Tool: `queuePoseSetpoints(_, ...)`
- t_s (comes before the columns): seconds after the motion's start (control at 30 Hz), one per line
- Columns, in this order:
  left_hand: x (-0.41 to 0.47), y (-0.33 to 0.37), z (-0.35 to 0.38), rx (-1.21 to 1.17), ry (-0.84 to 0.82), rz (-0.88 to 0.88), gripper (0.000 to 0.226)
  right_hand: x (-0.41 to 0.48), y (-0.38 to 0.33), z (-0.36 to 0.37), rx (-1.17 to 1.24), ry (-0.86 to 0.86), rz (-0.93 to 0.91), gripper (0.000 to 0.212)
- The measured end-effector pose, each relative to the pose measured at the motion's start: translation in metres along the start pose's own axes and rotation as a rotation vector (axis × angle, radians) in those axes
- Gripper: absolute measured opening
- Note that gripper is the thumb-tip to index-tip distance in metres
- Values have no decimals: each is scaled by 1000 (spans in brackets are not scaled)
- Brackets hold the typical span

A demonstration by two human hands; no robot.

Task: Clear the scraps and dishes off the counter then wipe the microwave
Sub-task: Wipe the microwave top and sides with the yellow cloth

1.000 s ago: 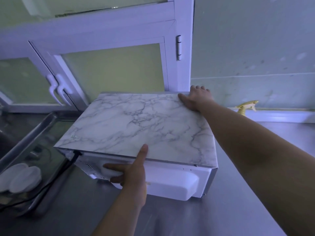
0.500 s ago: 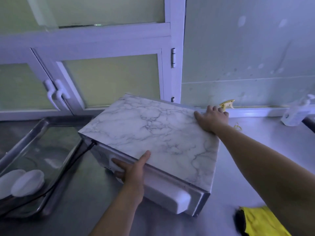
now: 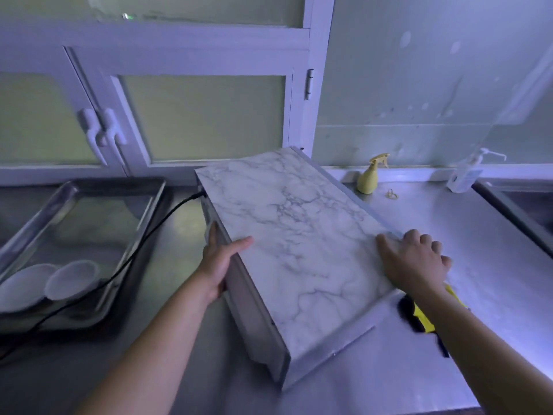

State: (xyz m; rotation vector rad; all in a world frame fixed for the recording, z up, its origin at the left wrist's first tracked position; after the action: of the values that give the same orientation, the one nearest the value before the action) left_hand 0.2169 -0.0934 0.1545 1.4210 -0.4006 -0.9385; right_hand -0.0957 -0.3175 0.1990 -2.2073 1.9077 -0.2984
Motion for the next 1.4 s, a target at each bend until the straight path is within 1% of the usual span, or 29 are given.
queuePoseSetpoints(0.07,-6,7,-9,-7,-78,62,76,-39,4,-3,35,6,3,56)
queuePoseSetpoints(0.1,-10,9,-14,-3,-81,84,72,-58,4,-5,57,3,-8,54)
queuePoseSetpoints(0.17,-20,8,-26,40,-8,118,65,-92,7,-7,111,-17,-25,55)
queuePoseSetpoints(0.23,-39,2,-41,127,123,136,65,-119,11,-8,178,-38,-42,57)
queuePoseSetpoints(0.3,-74,-5,-52,160,193,164,68,-136,14,-9,253,-66,-55,62)
queuePoseSetpoints(0.37,-115,-14,-52,119,159,224,68,-146,15,-9,312,-88,-58,62)
queuePoseSetpoints(0.43,-150,-22,-42,89,99,291,66,-148,12,-9,300,-78,-58,60)
queuePoseSetpoints(0.5,-169,-28,-24,145,100,348,65,-143,8,-8,256,-59,-41,62)
queuePoseSetpoints(0.53,-173,-28,-17,200,140,382,62,-139,4,-7,251,-52,-27,63)
queuePoseSetpoints(0.6,-176,-29,-11,238,282,436,47,-133,-3,-3,285,-27,3,65)
queuePoseSetpoints(0.67,-174,-29,-11,206,405,472,31,-132,-6,-1,335,54,33,62)
queuePoseSetpoints(0.7,-174,-29,-12,193,437,489,28,-133,-5,-1,362,102,42,60)
queuePoseSetpoints(0.8,-168,-30,-15,156,496,526,24,-126,-1,2,411,168,74,58)
queuePoseSetpoints(0.87,-157,-32,-20,130,515,492,27,-119,-6,4,405,169,87,57)
queuePoseSetpoints(0.93,-142,-27,-25,131,505,477,32,-114,-16,6,411,172,86,59)
queuePoseSetpoints(1.0,-125,-18,-29,141,474,503,37,-109,-30,9,426,177,61,62)
queuePoseSetpoints(1.13,-84,-5,-33,148,432,518,38,-85,-48,13,429,160,71,64)
queuePoseSetpoints(1.17,-74,-2,-35,149,431,517,37,-79,-54,14,430,155,73,62)
queuePoseSetpoints(1.3,-25,15,-43,183,439,476,32,-49,-83,21,454,127,90,45)
queuePoseSetpoints(1.4,6,30,-43,212,426,434,28,-23,-102,25,442,68,99,47)
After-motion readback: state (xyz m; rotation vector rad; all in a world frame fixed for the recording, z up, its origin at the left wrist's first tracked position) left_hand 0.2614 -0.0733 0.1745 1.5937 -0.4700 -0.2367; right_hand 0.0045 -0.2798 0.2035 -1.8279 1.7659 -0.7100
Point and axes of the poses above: each hand's wrist, its own x-axis towards the middle knuckle, its own z-axis out of the palm, y = z × x, the point moved 7 cm from there along x, towards the middle knuckle, and after that the axes turned 5 degrees about -y, right-handed, at the moved point
